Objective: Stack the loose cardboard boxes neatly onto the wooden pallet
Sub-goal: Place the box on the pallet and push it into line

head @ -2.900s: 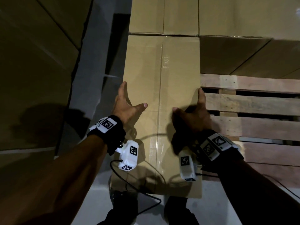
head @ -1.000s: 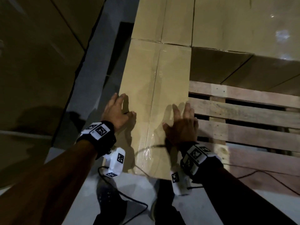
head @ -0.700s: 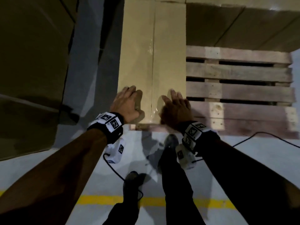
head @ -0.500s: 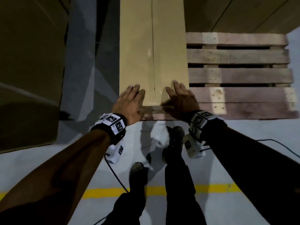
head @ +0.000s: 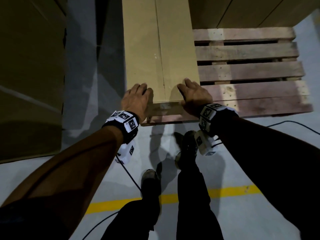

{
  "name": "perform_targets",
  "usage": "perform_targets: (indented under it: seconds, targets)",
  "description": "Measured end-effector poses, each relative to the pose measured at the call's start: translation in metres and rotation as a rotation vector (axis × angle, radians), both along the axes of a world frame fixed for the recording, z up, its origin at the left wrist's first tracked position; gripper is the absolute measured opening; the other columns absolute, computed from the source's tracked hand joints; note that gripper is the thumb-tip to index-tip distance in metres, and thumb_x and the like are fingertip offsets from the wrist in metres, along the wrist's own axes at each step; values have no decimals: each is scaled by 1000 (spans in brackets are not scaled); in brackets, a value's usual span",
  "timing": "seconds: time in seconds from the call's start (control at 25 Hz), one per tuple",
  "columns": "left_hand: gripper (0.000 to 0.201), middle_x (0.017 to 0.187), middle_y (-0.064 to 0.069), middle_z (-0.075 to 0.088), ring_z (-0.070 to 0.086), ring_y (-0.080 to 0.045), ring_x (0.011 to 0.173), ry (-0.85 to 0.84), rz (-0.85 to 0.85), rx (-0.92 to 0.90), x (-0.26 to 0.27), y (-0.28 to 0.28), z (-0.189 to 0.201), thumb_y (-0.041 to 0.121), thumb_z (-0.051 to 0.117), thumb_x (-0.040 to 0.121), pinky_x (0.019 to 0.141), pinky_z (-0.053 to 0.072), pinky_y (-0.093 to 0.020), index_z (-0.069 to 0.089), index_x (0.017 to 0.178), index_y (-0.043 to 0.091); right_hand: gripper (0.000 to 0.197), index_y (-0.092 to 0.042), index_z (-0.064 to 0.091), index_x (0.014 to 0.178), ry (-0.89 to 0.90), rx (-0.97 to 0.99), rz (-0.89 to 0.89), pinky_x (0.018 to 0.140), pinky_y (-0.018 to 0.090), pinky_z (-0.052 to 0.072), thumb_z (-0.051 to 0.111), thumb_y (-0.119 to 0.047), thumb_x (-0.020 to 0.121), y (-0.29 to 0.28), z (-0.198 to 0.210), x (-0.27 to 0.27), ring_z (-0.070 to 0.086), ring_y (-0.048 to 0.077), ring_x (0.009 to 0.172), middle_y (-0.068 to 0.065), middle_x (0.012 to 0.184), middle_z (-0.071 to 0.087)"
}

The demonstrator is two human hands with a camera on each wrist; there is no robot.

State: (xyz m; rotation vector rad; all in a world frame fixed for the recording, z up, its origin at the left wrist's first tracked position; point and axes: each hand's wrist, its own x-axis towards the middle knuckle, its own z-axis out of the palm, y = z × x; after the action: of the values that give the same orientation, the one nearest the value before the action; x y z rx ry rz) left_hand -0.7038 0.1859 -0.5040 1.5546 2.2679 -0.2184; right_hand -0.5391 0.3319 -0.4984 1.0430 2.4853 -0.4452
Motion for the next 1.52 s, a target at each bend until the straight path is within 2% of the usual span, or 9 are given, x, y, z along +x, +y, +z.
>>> perform_targets:
  seconds: [0.08,0.16,0.36,0.64,0.84,1.04,1.24,1.36,1.52]
  targets:
    - [66,159,-9,31,21,-31,148,1,19,-7,5,-3,21,19,65,89,118,22,-46,36,148,16,58,-23,39,150,21,-14,-91,109,43,40,59,-36,97,-10,25,1,44,32,135,8,153,41]
    - [55,156,-10,36,25,-31,146,-22,44,29,12,-7,63,27,58,94,117,22,-45,41,145,15,53,-20,46,146,54,14,-162,102,43,45,56,-38,97,-21,68,7,52,34,126,10,142,52]
    - [48,140,-13,54,41,-30,134,-35,110,197,35,-35,191,34,56,95,111,26,-42,51,138,12,51,-20,50,144,175,6,-315,101,41,47,53,-42,99,-47,196,41,55,35,125,13,140,56]
    - [49,138,-9,56,45,-28,131,26,50,391,91,-65,306,42,53,96,112,25,-42,52,137,16,49,-17,56,139,430,108,-490,101,42,47,55,-42,97,-98,315,110,56,35,124,14,137,59]
    - [46,137,-5,57,45,-26,130,45,-19,450,148,-48,368,43,53,96,112,25,-41,54,134,18,51,-16,57,139,465,153,-540,102,42,44,56,-44,95,-108,365,173,55,32,125,12,138,60]
    - [47,141,-4,54,41,-25,136,28,-79,527,219,-3,410,42,51,97,116,23,-41,52,137,18,55,-16,54,141,460,227,-577,109,44,40,54,-46,95,-81,393,260,50,32,132,11,143,56]
    - [49,147,-3,49,36,-24,141,-4,-176,575,357,64,421,43,50,98,119,18,-43,48,140,20,54,-19,54,141,425,304,-666,109,43,40,53,-48,96,-39,413,416,50,31,132,9,144,56]
    - [46,143,-4,52,39,-24,137,-36,-256,597,447,105,431,40,51,97,115,21,-41,51,137,18,53,-18,53,142,404,358,-711,110,41,36,52,-47,98,-13,429,506,48,29,134,7,145,55]
    - [47,145,-5,50,38,-24,137,-65,-382,630,539,158,451,38,50,97,114,22,-40,51,138,16,53,-17,51,143,409,406,-797,112,41,34,52,-45,99,16,450,595,45,26,137,6,147,53]
